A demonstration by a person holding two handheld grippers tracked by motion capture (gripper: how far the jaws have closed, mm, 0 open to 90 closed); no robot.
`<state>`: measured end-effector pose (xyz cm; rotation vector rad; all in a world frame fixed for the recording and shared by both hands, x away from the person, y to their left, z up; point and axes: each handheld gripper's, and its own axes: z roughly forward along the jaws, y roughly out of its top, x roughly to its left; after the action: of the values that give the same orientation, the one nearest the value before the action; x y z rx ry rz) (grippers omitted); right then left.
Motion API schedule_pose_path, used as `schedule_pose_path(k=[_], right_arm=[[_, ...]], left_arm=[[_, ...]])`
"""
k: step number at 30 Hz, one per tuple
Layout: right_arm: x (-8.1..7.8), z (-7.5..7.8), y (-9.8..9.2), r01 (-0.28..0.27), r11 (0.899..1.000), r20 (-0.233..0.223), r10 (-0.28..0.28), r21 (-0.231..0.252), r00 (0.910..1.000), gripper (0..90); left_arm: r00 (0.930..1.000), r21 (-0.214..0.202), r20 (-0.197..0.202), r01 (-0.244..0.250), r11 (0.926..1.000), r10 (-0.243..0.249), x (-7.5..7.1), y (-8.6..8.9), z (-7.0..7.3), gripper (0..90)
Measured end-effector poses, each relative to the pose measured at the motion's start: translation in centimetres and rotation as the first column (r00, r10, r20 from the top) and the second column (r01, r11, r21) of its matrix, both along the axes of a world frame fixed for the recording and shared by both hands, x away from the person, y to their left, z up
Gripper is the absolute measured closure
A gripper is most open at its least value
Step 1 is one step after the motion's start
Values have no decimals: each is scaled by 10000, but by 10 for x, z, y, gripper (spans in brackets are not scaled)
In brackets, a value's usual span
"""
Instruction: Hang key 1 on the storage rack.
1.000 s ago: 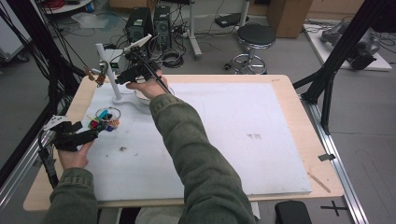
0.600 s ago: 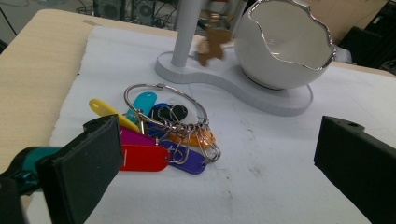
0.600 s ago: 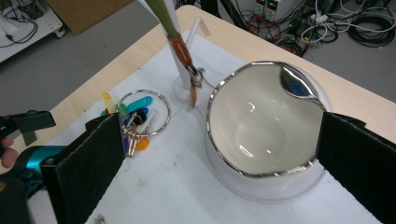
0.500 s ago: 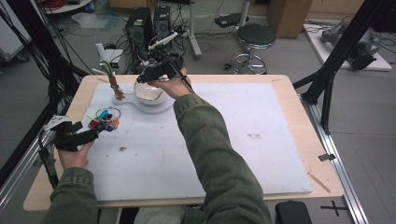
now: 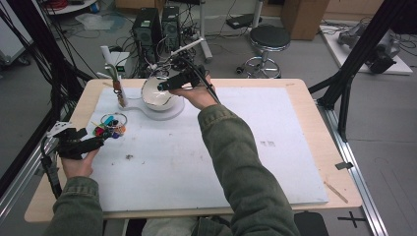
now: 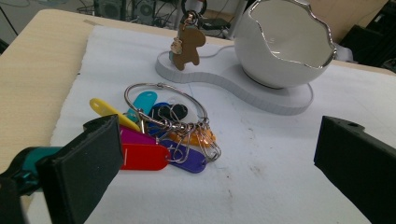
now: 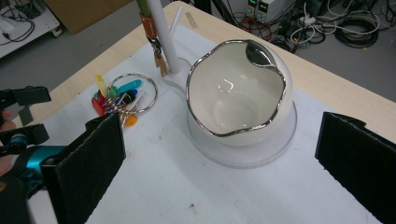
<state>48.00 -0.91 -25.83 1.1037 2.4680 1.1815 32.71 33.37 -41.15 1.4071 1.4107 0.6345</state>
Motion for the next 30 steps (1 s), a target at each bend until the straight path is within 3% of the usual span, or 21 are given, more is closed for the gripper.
schedule_pose_path(k=[8,12,30], right_arm=[[-9,-3,-12,68,10000,-35,-68,-51,10000,6],[-15,-6,-18,72,9993,6,-72,-354,10000,6],[-24,-25,-57,541,9983,-98,-543,-206,9985,6]], left_arm=[[10000,35,-11,22,10000,-22,0,-1,0,17],[10000,59,-11,40,10000,-40,-1,-1,0,17],[9998,184,-99,150,9997,-148,-1,-3,0,17]])
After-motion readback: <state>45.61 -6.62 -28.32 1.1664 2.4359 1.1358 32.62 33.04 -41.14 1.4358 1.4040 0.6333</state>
